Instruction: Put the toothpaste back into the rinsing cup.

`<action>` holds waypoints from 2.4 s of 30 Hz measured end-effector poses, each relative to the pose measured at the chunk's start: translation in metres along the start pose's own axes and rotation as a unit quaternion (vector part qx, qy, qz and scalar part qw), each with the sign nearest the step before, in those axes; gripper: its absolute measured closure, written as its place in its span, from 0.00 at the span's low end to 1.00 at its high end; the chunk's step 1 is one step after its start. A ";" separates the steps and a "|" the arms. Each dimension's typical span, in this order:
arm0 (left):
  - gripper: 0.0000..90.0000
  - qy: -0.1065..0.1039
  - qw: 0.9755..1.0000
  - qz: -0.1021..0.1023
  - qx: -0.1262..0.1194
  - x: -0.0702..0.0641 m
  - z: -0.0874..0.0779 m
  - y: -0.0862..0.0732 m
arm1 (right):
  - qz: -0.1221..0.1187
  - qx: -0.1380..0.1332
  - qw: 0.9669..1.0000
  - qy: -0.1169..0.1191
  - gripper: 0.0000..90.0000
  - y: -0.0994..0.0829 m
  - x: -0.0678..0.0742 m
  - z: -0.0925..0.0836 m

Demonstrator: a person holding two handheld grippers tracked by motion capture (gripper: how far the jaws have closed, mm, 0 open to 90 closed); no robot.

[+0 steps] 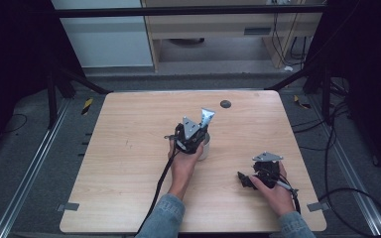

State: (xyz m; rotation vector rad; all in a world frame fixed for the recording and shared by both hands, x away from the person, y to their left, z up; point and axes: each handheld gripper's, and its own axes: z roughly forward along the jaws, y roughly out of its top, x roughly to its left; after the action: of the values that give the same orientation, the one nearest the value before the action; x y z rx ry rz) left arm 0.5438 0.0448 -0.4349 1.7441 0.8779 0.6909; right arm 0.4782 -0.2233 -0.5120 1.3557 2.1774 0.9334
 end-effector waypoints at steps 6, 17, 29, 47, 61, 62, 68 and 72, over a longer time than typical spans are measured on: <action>0.85 0.000 1.000 -0.002 0.013 0.000 0.001 0.004 | 0.000 0.000 1.000 0.000 0.01 0.000 0.000 0.000; 0.84 0.001 1.000 0.001 0.018 0.000 0.000 0.004 | 0.000 0.000 1.000 0.000 0.01 0.000 0.000 0.000; 0.78 0.004 1.000 0.003 0.023 0.001 0.000 0.004 | 0.000 0.000 1.000 0.000 0.01 0.000 0.000 0.000; 0.67 0.014 0.999 0.010 0.028 0.002 -0.002 0.005 | 0.000 0.000 1.000 0.000 0.01 0.000 0.000 0.000; 0.56 0.014 0.999 0.026 0.039 0.001 -0.010 0.009 | 0.000 0.000 1.000 0.000 0.01 0.000 0.000 0.000; 0.54 0.012 0.999 0.026 0.043 0.001 -0.011 0.010 | 0.000 0.000 1.000 0.000 0.01 0.000 0.000 0.000; 0.46 0.006 0.997 0.024 0.067 0.004 -0.017 0.012 | 0.000 0.000 1.000 0.000 0.01 0.000 0.000 0.000; 0.40 -0.007 0.996 0.023 0.085 0.005 -0.021 0.013 | 0.000 0.000 1.000 0.000 0.01 0.000 0.000 0.000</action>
State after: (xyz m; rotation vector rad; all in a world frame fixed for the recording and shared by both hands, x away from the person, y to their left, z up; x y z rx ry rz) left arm 0.5330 0.0577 -0.4157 1.9220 0.9121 0.6489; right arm 0.4781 -0.2233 -0.5120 1.3556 2.1775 0.9330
